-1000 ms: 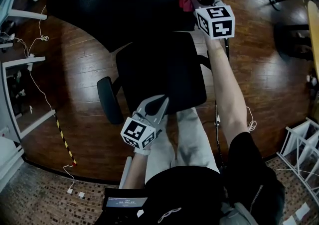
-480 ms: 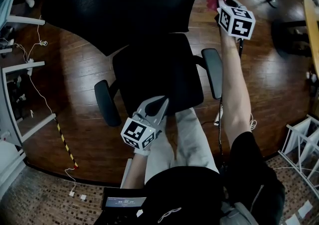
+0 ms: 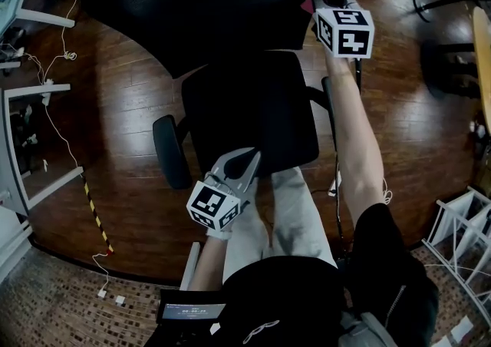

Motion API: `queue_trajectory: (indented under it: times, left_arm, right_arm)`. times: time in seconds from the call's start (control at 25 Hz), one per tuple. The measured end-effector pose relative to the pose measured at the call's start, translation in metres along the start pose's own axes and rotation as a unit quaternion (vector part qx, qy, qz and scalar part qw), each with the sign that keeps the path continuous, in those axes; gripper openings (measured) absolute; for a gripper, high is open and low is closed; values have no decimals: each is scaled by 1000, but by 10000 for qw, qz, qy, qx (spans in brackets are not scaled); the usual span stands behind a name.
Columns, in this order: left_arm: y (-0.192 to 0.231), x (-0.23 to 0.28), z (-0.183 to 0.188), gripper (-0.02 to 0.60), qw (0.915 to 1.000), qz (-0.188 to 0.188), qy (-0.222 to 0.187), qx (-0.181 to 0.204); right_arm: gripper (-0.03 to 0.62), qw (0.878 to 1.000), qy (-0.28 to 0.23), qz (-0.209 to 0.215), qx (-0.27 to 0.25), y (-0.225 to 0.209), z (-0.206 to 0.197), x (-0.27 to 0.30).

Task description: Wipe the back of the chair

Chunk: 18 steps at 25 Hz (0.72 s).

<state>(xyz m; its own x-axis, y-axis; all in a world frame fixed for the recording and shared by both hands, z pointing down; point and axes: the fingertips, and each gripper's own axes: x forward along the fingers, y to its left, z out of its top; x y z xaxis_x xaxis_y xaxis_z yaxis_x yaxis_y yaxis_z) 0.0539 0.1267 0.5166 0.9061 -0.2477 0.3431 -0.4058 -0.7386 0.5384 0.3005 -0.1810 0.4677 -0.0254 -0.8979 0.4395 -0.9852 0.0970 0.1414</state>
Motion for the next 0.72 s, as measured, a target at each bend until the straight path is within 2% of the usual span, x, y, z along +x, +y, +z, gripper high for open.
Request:
queue_trajectory:
  times: [0.56, 0.72]
  left_arm:
    - [45, -71, -7, -9, 9972, 540, -408, -318]
    - [59, -91, -5, -9, 9959, 644, -500, -396]
  right_arm:
    - [41, 9949, -125, 827, -567, 155, 46, 37]
    - [41, 9909, -177, 1163, -652, 212, 59, 47]
